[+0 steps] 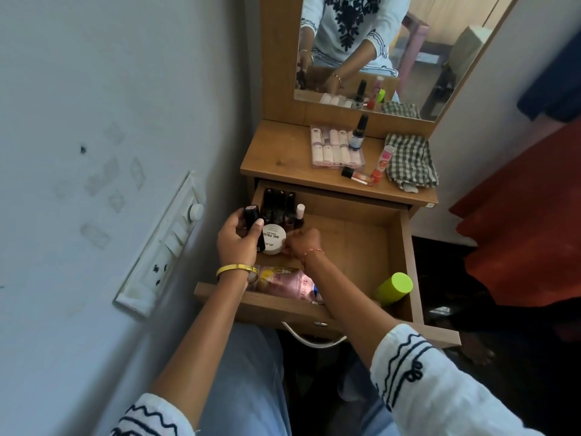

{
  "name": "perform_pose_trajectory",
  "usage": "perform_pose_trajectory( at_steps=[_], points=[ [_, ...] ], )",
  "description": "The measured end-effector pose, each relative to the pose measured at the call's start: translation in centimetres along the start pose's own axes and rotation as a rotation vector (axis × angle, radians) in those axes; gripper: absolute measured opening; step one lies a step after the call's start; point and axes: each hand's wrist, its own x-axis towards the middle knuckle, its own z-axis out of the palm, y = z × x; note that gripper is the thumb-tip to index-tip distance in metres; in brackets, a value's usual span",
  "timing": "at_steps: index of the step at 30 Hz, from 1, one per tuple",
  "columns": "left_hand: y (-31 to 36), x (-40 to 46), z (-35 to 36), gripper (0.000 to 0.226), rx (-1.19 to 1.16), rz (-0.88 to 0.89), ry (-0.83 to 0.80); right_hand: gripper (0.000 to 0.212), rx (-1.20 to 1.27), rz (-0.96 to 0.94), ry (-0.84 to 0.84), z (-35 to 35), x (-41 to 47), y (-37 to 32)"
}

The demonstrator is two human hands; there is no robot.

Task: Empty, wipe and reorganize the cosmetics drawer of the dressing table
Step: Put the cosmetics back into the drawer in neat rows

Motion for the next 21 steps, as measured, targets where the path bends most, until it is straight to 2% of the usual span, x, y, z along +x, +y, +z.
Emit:
perform_pose_trajectory(
  at_steps=[3,4,5,10,14,17,21],
  points=[
    [0.1,-0.1,0.0,0.035,0.001,0.002,-0.022,0.020,-0.081,-0.040,-0.006,-0.4,-0.4,-0.2],
    [0.1,-0.1,0.0,0.035,-0.001,0.000,-0.039,0.016,-0.080,-0.074,0.025,-0.5,-0.6,-0.4],
    [0.1,-0.1,0.1,0.036,-0.004,-0.002,-0.059,0.009,-0.051,-0.122,0.060,-0.6,-0.9,-0.7],
    [0.0,0.0,0.2,0.035,-0.012,-0.014,-0.147,0.018,0.100,-0.396,0.039,-2.4,-4.1,-3.1],
    [-0.2,-0.1,0.2,0.034,-0.006,0.006,-0.243,0.027,-0.101,-0.535,-0.061,-3.4,-5.7,-4.2],
    [-0.1,-0.2,0.2,0.035,-0.003,0.048,-0.285,0.030,-0.199,-0.562,-0.092,-3.2,-5.8,-3.7],
    [0.1,-0.4,0.3,0.034,-0.015,0.054,-0.314,0.026,-0.027,-0.502,-0.092,-3.6,-5.5,-2.9]
  ],
)
